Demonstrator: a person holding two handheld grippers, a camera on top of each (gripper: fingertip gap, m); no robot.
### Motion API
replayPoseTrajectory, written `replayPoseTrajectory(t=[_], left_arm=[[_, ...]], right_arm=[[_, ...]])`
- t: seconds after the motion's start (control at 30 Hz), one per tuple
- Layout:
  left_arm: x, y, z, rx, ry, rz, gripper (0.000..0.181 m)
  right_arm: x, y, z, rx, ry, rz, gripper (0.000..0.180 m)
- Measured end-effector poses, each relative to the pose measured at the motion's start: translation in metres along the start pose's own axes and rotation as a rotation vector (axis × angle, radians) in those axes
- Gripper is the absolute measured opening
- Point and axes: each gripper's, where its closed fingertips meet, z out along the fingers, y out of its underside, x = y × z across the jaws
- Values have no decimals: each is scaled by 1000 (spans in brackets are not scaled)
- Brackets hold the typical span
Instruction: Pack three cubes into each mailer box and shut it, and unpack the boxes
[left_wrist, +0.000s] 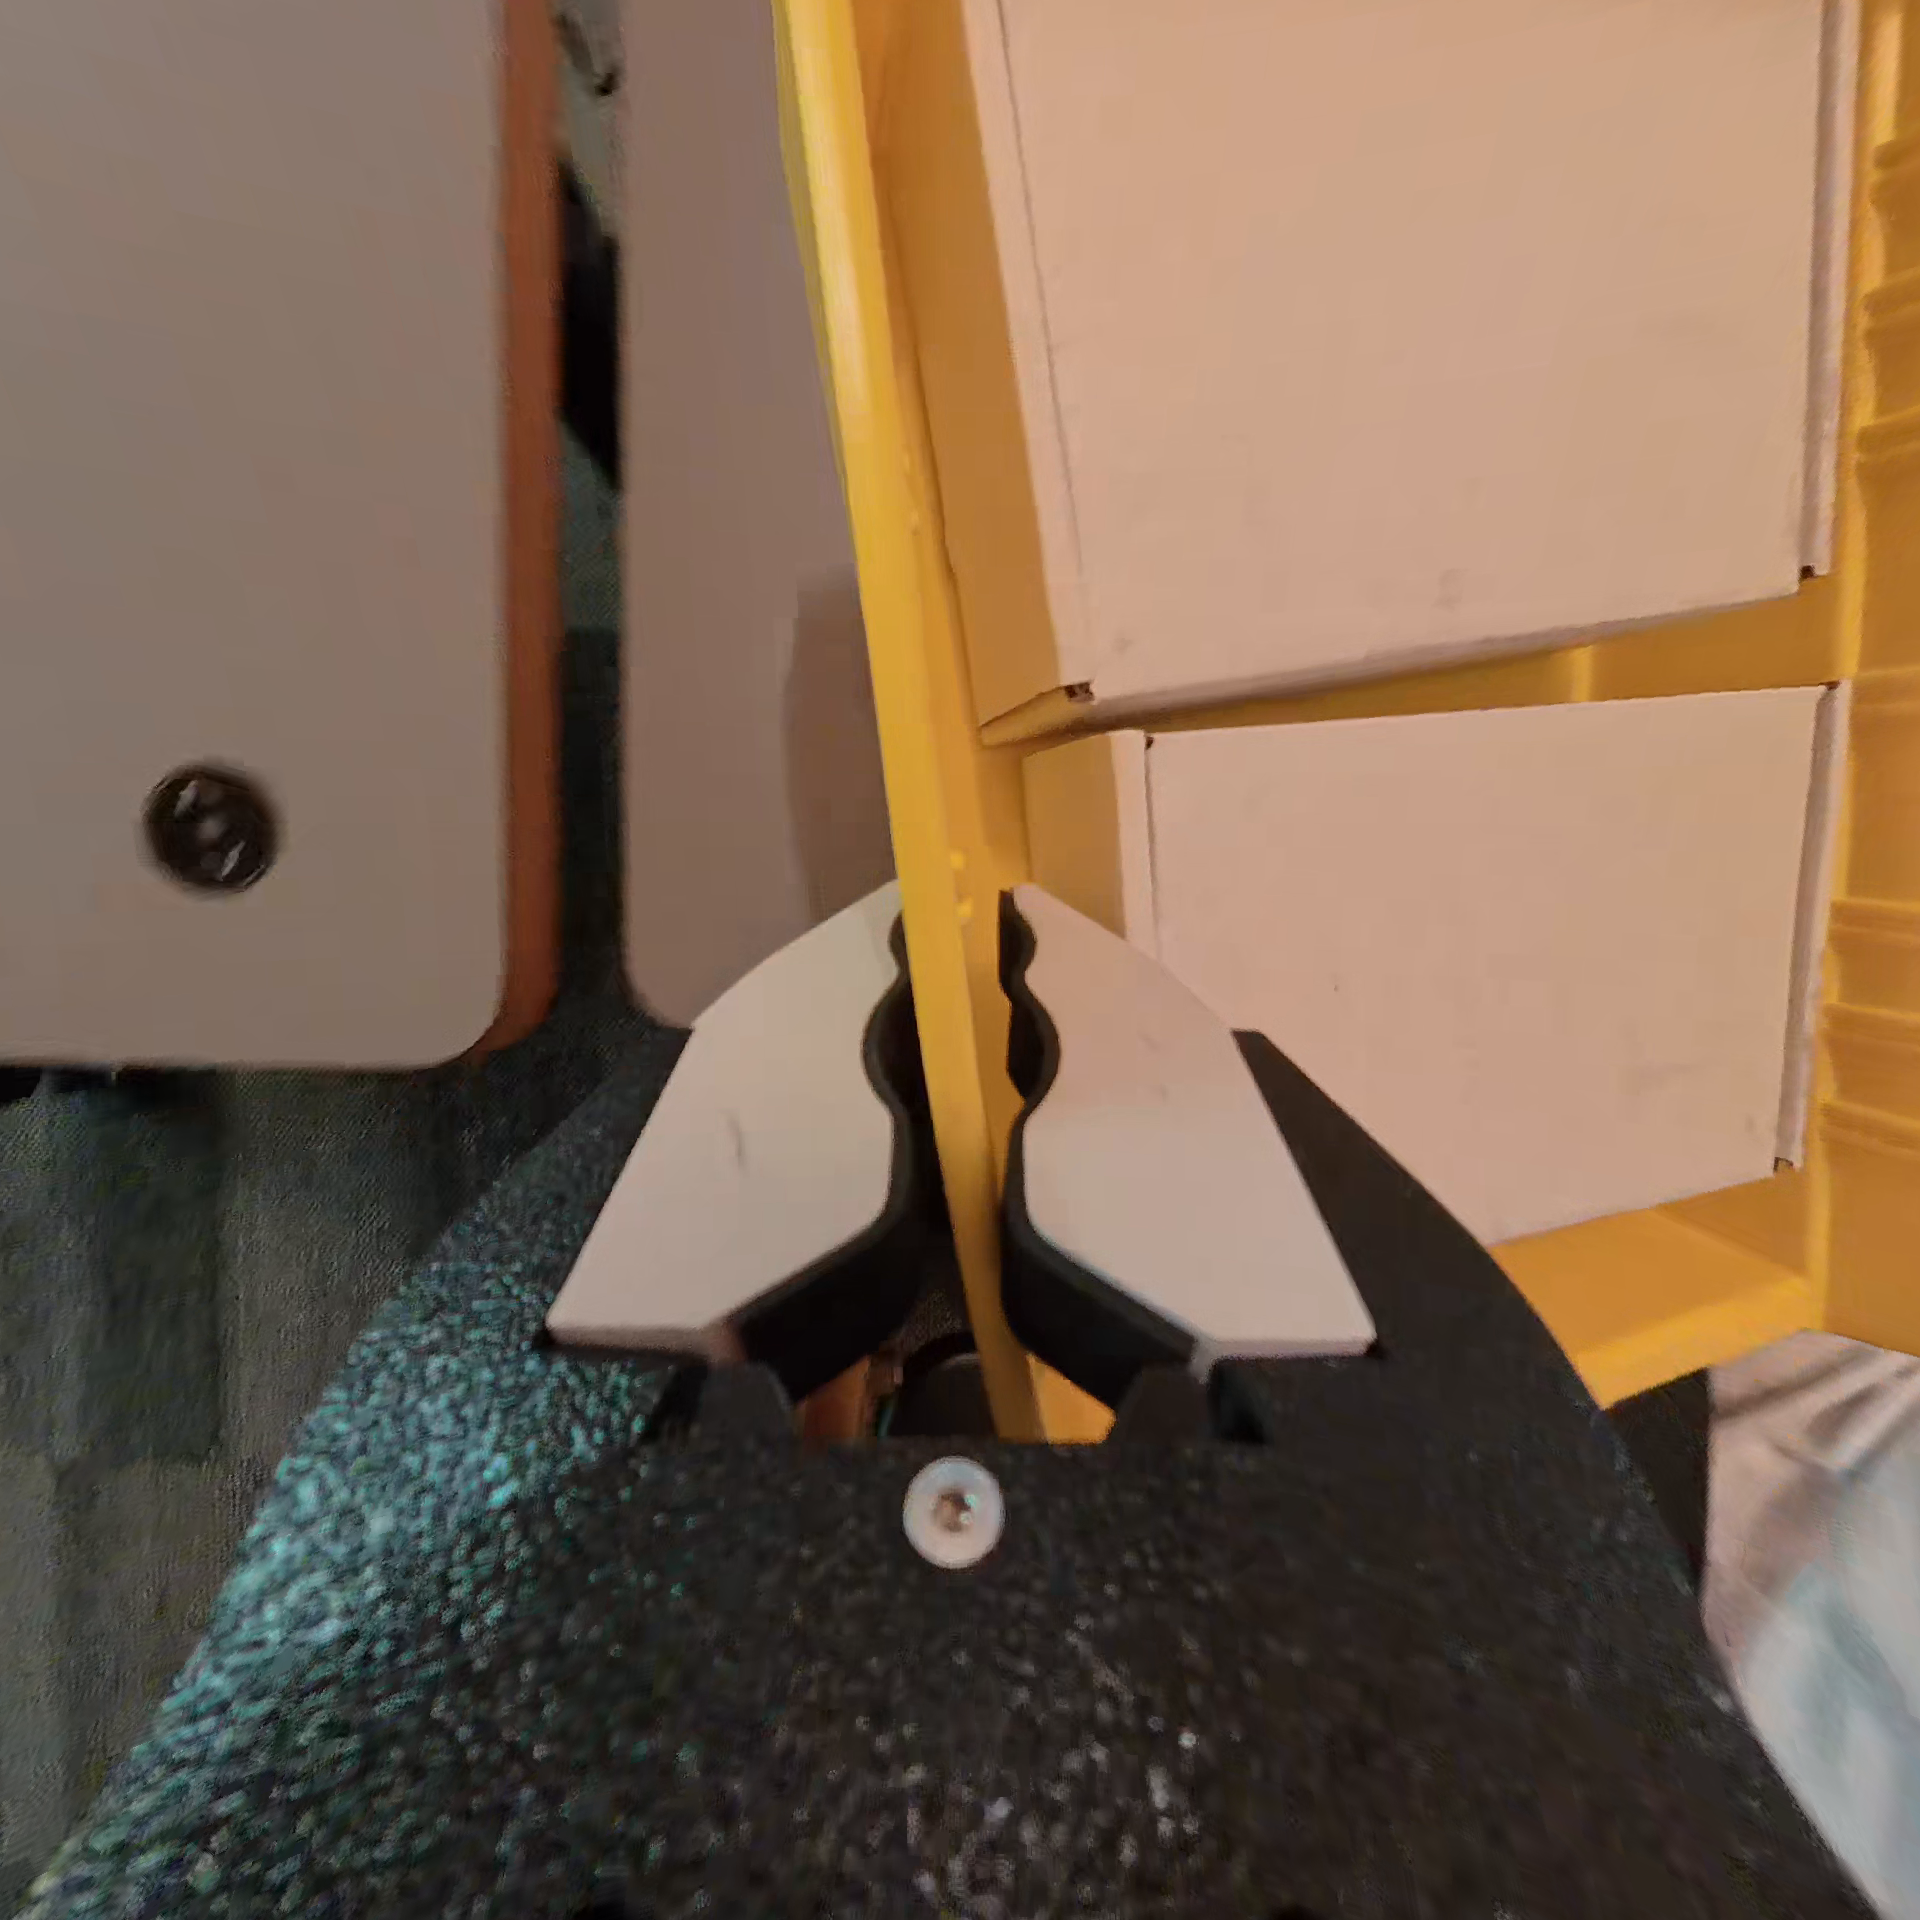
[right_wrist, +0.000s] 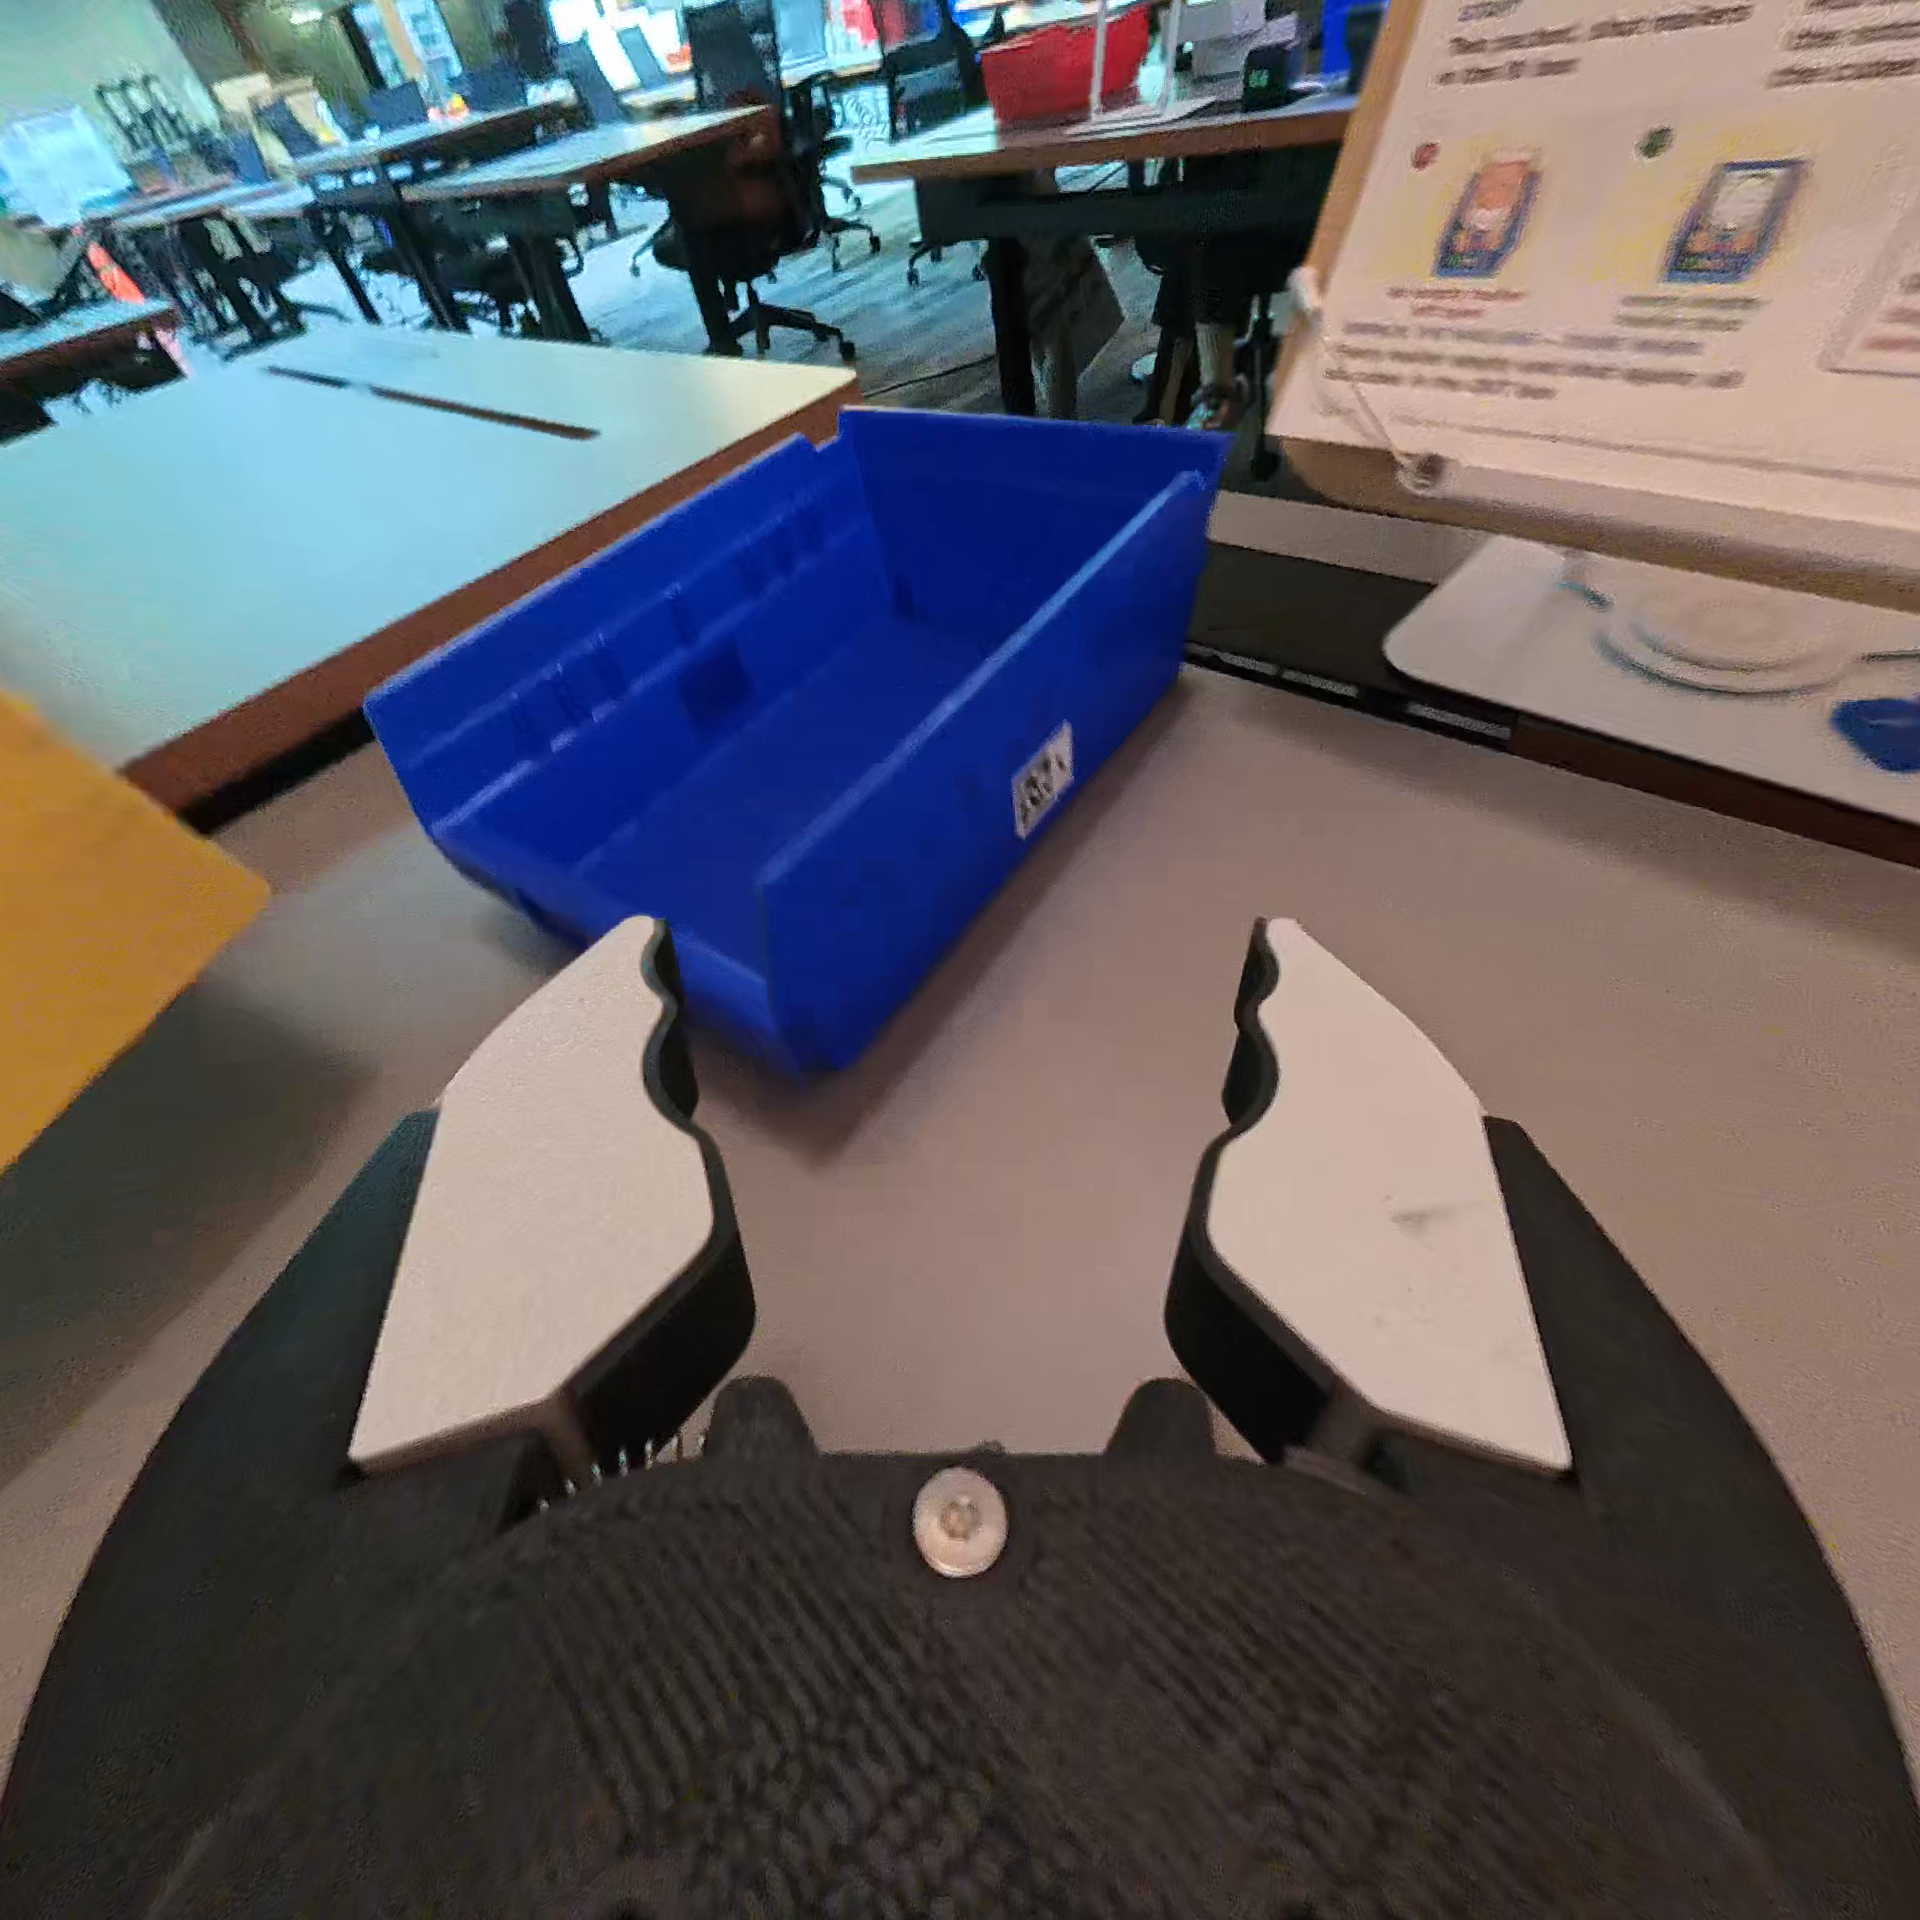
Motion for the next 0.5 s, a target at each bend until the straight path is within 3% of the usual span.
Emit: replayPoseTrajectory(t=[0.13, 0.2, 0.3, 0.4, 0.5], left_arm=[[-38, 31, -3, 4, -69, -69, 13], [-44, 44, -1, 1, -69, -95, 13], [-48, 57, 1, -14, -52, -112, 13], [-51, 60, 0, -12, -63, -99, 13], [-54, 57, 1, -9, -79, -99, 13]], right_arm=[[-23, -6, 65, -35, 120, -8, 100], [-15, 2, 90, -96, 239, -50, 88], [-17, 25, 118, -221, 256, -50, 80], [-15, 34, 131, -219, 215, -54, 43], [3, 35, 126, -224, 210, -94, 30]])
